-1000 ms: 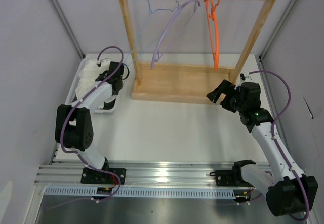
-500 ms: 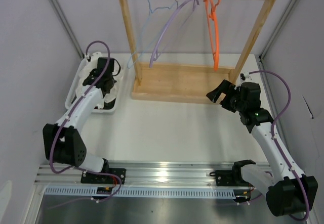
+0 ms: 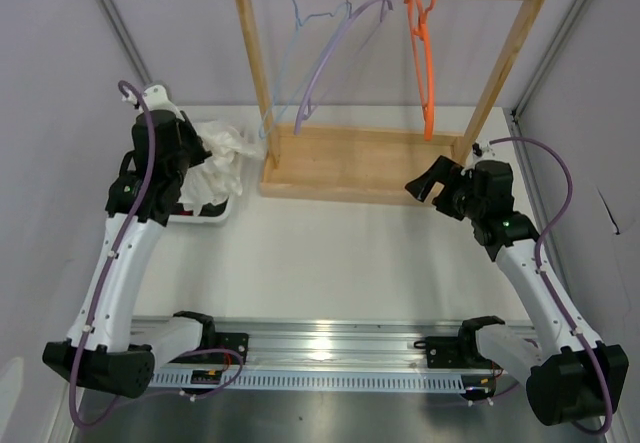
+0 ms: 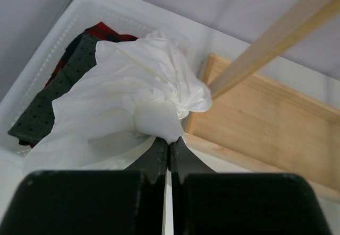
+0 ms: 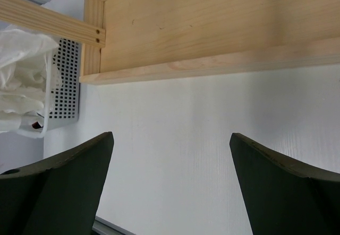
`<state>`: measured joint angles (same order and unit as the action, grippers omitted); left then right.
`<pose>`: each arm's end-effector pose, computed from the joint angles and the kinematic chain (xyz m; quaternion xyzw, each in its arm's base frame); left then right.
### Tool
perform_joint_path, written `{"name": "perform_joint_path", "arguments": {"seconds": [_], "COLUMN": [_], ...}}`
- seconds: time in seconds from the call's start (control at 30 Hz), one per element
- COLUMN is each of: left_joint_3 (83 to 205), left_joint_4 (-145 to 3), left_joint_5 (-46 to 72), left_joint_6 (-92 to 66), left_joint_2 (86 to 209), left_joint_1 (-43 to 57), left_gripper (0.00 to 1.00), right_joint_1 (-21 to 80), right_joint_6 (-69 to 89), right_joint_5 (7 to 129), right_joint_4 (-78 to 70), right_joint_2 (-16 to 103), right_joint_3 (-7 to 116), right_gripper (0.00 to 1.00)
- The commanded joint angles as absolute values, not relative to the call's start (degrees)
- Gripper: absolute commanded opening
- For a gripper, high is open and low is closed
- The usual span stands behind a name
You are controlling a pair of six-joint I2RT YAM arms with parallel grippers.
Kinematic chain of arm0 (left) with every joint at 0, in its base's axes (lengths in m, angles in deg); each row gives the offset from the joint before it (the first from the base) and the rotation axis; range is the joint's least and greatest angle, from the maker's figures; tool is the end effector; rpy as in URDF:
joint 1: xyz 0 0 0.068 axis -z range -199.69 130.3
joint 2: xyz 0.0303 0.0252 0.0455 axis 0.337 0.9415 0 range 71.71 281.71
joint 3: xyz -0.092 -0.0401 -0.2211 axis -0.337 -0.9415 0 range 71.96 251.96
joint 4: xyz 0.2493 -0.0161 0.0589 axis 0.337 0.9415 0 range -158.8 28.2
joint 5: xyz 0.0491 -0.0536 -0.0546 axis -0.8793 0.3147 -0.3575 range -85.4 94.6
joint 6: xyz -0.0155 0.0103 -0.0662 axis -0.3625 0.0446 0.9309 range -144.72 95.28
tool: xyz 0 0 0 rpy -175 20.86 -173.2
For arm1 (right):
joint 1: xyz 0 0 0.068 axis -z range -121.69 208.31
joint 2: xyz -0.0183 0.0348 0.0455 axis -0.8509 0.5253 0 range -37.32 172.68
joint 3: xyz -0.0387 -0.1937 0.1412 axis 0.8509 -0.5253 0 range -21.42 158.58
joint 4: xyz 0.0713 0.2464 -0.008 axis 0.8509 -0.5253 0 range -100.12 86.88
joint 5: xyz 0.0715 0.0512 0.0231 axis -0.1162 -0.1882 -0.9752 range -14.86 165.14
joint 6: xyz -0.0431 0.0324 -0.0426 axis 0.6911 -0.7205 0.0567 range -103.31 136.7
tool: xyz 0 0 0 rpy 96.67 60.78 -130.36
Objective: Place the skirt on the hanger
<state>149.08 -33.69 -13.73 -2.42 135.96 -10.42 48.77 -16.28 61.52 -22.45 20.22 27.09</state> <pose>0.2561 -0.0240 0.3872 -0.1812 0.8043 -0.0225 0.5655 0.2483 0.0549 0.2708 0.1136 0.8473 0.2794 0.4372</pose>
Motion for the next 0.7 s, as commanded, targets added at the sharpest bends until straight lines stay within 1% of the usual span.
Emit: {"name": "perform_joint_path", "arguments": {"seconds": [0.0,0.03,0.17,0.33,0.4,0.43,0.47,0.53,0.6,0.67], "left_joint_3": [151.9,151.9,151.9,155.1,155.6,155.7,155.3,154.1,152.2,148.8], "left_joint_4": [-32.7,-32.9,-34.1,-34.0,-34.4,-34.8,-35.1,-35.8,-36.9,-38.3], "left_joint_5": [-2.6,1.0,5.3,11.3,13.4,13.7,13.4,11.0,7.4,6.2], "left_joint_6": [-5.6,-5.7,-6.7,-6.4,-5.5,-5.0,-4.3,-3.3,-1.7,0.5], "left_joint_2": [132.1,130.3,125.8,124.4,124.0,123.9,123.7,123.2,122.5,121.8], "left_joint_1": [-10.6,-10.6,-9.2,-8.5,-8.0,-7.6,-6.3,-3.9,-2.6,-1.7], "left_gripper": [0.00,0.00,0.00,0.00,0.00,0.00,0.00,0.00,0.00,0.00], "right_joint_1": [48.1,47.6,45.7,42.5,41.6,41.2,40.1,38.5,34.9,32.2], "right_joint_6": [-15.7,-15.6,-15.3,-15.2,-15.6,-15.9,-16.4,-18.7,-21.4,-23.7], "right_joint_5": [60.7,60.6,61.3,61.3,60.6,60.2,59.0,58.1,58.8,60.0], "right_joint_4": [-20.5,-20.5,-20.3,-20.0,-19.4,-19.1,-18.5,-17.1,-15.9,-13.8], "right_joint_2": [20.3,20.3,20.4,20.7,20.3,20.3,19.8,18.9,18.4,17.6], "right_joint_3": [30.7,31.0,32.1,33.0,32.9,32.9,32.9,32.5,32.0,30.6], "right_gripper": [0.99,0.99,0.99,0.99,0.97,0.96,0.93,0.90,0.88,0.86]}}
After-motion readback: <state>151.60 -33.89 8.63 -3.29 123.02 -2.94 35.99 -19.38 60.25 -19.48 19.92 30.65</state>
